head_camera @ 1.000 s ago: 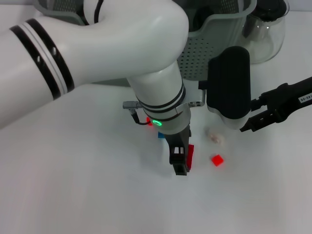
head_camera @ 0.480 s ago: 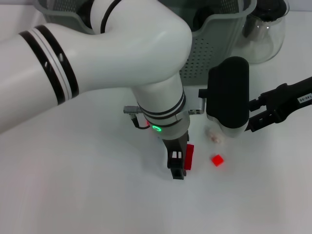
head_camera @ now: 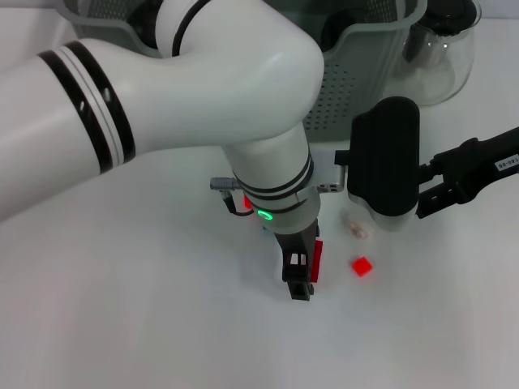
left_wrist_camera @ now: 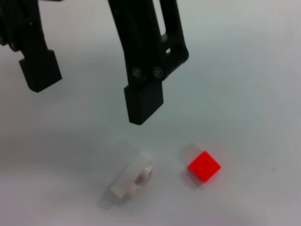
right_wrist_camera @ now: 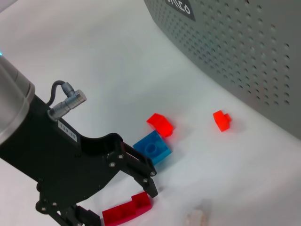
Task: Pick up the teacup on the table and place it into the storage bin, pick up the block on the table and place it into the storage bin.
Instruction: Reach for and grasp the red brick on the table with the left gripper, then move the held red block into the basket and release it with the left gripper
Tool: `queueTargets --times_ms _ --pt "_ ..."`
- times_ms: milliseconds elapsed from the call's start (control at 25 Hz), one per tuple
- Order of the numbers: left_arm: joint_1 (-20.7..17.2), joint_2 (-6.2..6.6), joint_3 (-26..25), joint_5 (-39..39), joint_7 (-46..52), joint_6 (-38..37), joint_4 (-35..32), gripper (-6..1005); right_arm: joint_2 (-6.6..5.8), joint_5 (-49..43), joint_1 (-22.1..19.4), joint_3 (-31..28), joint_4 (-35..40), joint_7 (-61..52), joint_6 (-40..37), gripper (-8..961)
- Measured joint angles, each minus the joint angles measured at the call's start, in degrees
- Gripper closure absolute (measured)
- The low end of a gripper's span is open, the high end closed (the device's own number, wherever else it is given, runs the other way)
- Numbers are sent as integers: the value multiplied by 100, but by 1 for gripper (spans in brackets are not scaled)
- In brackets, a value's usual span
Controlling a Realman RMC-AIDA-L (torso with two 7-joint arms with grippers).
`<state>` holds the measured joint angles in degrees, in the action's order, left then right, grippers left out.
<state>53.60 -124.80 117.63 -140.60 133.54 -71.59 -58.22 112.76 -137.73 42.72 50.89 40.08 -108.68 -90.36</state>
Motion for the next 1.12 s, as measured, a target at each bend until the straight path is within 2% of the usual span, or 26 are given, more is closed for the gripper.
queueTargets --times_ms 280,720,800,880,1080,1120 --pt "81 0 31 82 22 19 118 140 0 0 15 0 0 0 16 38" --pt "47 0 -129 138 64 -262 -112 289 -1 0 1 -1 0 5 45 39" --pt "-101 1 -422 217 47 -601 -412 317 -5 -1 0 -1 0 0 45 38" --pt "-377 8 -946 393 -41 -1158 -850 331 -10 -32 -1 -1 0 -24 47 38" --pt "-1067 37 -2810 1305 -271 -2637 -1968 330 -3 -57 15 -5 0 -83 47 38" --pt "-1165 46 -3318 1563 -303 -2942 -2193 330 -3 -58 18 -9 0 -85 46 38"
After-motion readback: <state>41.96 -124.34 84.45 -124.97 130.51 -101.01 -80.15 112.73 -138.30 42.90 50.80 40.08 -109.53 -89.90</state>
